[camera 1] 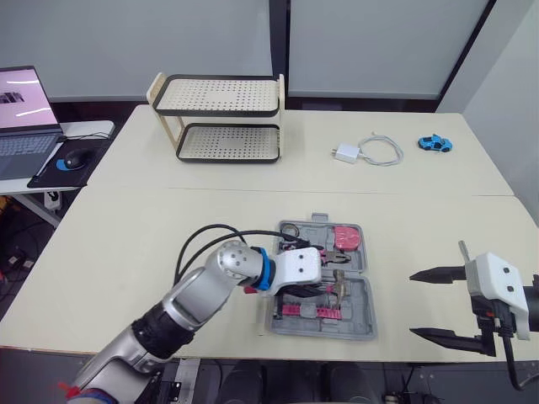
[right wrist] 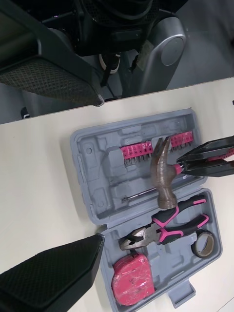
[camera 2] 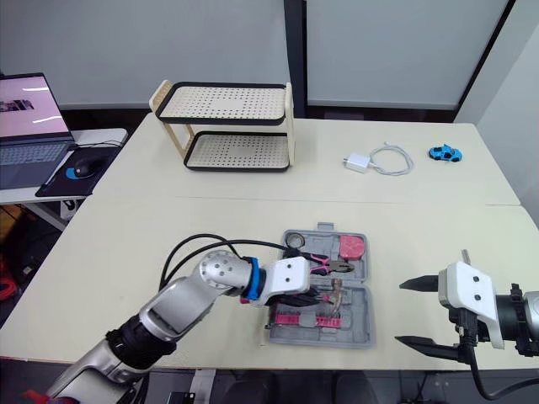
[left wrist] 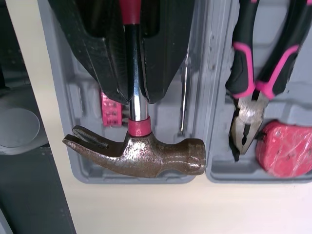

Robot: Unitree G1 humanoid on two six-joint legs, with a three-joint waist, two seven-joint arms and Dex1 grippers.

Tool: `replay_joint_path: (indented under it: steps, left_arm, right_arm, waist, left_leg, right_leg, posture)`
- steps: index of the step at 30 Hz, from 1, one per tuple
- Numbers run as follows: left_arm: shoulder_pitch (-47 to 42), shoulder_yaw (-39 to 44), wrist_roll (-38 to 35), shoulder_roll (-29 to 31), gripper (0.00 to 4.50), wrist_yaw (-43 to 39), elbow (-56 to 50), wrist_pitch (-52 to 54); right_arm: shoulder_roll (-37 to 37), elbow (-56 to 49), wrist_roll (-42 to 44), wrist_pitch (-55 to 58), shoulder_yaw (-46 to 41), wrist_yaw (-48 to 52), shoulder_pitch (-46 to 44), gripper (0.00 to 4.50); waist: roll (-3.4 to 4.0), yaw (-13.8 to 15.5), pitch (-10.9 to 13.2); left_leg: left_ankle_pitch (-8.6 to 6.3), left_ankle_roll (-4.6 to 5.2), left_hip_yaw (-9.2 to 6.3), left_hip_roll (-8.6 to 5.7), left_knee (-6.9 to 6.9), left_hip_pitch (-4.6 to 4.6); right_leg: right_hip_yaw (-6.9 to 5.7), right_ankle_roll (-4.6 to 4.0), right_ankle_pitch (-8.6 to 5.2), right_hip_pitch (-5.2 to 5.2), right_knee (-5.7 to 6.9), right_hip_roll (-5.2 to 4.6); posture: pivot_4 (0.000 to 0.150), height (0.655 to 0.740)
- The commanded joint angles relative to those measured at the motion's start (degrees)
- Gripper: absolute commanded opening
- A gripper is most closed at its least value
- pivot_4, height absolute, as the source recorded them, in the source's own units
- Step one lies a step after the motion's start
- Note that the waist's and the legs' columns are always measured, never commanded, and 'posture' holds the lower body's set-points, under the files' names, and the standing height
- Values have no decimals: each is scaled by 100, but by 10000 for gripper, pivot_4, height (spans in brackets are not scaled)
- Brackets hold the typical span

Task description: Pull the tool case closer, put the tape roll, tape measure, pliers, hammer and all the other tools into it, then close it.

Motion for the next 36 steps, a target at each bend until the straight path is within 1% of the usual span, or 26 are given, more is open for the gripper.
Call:
replay_joint_path:
  steps: [1,6,9,13,21,36]
  left_arm:
    - [-166,-250,183,-368,598,204,67,175]
    - [-231,-536,382,-675,598,328,287,384]
    - [-268,-571,416,-862,598,433,329,614]
    - [-293,-648,538,-987,598,545,511,665]
    - [-334,-789,703,-1115,598,589,845,461]
    - [-376,-873,817,-1298,598,525,1084,350]
  right_arm:
    - [-30,-9,-14,-99,-184,50,-16,45000]
    - [-15,-43,-36,-74,-202,28,13,45000]
    - [-2,-65,-48,-79,-217,20,53,45000]
    - [-4,-70,-70,-85,-185,-16,51,45000]
    - [-10,-81,-93,-91,-107,-79,5,45000]
    - [54,-212,-132,-54,-114,-151,115,45000]
  waist:
    - [0,-3,0]
    - [1,-3,-1]
    - [1,2,0]
    - [1,2,-1]
    - [1,3,-1]
    - [2,7,-1]
  left_leg:
    - [0,0,1,0,0,0]
    - [1,-1,0,1,4,-1]
    - [1,-2,-2,1,6,-1]
    - [2,-3,-4,2,9,-2]
    - [8,-14,-4,1,11,-2]
    - [8,-14,-4,1,15,-2]
  right_leg:
    - [0,0,0,0,0,0]
    - [0,0,0,0,1,0]
    - [-1,0,0,2,1,0]
    - [-1,1,0,3,1,-1]
    - [-1,1,0,5,1,-2]
    - [-2,1,0,8,1,-5]
  posture:
    - [1500,7400]
    - [1500,7400]
    - [1500,7400]
    - [1500,7400]
    - [1500,7400]
    - [1500,7400]
